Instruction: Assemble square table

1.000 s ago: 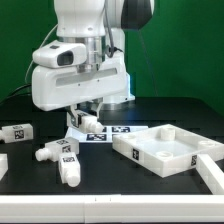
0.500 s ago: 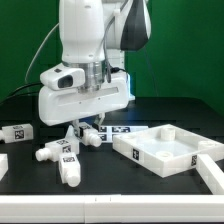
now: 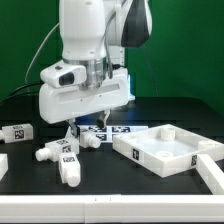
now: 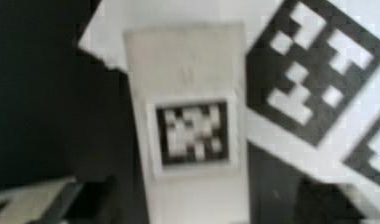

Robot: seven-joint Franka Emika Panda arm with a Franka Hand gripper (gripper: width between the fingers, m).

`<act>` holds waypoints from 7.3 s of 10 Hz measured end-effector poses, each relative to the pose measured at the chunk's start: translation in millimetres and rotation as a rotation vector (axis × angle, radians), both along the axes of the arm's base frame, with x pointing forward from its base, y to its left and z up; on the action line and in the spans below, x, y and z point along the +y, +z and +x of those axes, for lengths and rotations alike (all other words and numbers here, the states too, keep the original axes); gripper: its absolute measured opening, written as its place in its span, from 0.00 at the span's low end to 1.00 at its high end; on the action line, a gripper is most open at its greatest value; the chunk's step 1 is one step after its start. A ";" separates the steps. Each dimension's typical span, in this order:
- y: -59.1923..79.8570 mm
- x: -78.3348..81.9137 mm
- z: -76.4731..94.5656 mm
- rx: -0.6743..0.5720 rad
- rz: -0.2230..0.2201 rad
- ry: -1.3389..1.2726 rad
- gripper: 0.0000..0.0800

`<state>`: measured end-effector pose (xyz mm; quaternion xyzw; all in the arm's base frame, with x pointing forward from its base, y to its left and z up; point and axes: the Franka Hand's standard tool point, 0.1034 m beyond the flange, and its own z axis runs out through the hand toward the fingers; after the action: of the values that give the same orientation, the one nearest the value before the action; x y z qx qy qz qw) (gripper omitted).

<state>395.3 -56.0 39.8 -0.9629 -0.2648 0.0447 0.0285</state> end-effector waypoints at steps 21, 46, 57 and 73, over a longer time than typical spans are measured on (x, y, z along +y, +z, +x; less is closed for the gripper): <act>-32.6 91.8 87.5 -0.152 -0.021 -0.085 0.81; 51.0 64.9 113.7 -0.059 -0.036 -0.239 0.06; 11.6 31.2 152.9 0.018 -0.026 -0.599 0.06; -31.9 34.5 176.1 -0.027 -0.038 -0.557 0.06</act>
Offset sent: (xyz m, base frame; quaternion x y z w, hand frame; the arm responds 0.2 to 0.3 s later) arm 0.0533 0.0372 0.0099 -0.0212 -0.0170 0.0227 0.9994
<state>571.5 -21.5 7.9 -0.9994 0.0109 0.0273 0.0180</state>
